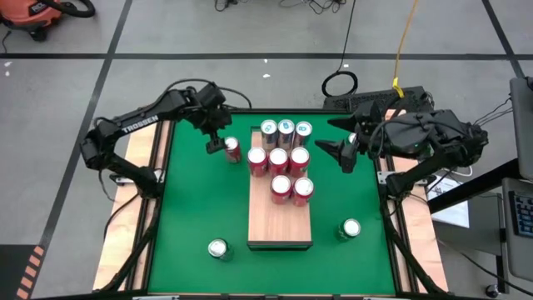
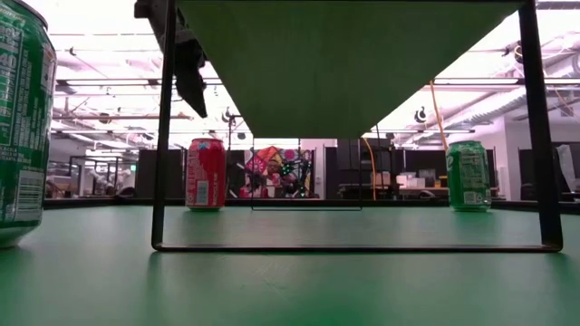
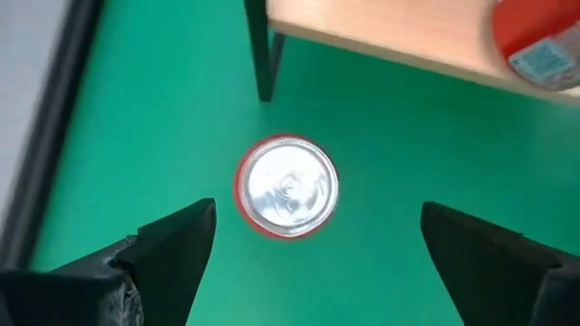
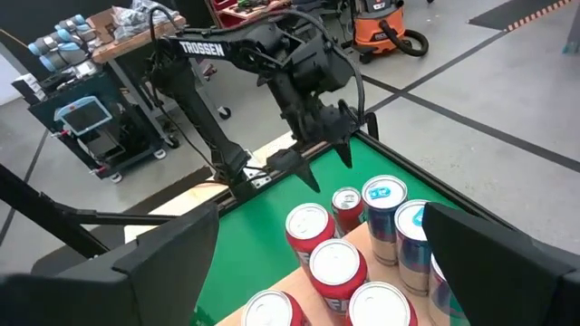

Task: Place canned beverage on shelf
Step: Put the orange soda can on the shelf aligned with the other orange soda cans

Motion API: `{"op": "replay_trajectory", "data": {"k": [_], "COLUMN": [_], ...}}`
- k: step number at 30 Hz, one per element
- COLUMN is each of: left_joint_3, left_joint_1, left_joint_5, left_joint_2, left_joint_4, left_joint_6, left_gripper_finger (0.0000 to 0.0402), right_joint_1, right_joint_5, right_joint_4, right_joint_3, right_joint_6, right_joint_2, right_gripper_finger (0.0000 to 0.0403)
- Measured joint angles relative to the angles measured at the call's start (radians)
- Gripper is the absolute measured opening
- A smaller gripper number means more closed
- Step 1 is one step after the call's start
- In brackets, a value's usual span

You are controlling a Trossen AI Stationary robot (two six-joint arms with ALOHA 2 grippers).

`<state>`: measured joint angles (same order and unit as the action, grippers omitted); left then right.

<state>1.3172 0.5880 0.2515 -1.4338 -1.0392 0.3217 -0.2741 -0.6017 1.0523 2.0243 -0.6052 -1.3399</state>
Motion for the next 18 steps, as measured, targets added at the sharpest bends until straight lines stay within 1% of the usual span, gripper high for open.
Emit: {"op": "replay_trajectory", "data": {"k": [6,10,14,18], "left_joint_3": [-0.092,-0.12,-0.159,-0.166], "left_joint_1": [-0.016,-0.019,-0.019,-0.022], "left_joint_5": [-0.012,-0.093,-0.093,-0.072], "left_joint_2": [0.0,-0.001,-0.001,-0.013], "left_joint_4": [0.078,0.118,0.17,0.173], "left_joint_6": [0.027,0.019,0.004,-0.002], "left_gripper_finger": [0.038,0.038,0.038,0.038], "right_joint_1": [0.0,0.0,0.0,0.0], "right_joint_5": [0.0,0.0,0.0,0.001], "right_joint_4": [0.002,0.007,0.015,0.016], "right_joint_3": [0.0,0.0,0.0,0.0], "right_joint_6": [0.0,-0.001,-0.001,-0.004], "right_joint_2": [0.0,0.0,0.0,0.0], "right_gripper_finger": [0.0377,0.0377,0.0377,0.0377]}}
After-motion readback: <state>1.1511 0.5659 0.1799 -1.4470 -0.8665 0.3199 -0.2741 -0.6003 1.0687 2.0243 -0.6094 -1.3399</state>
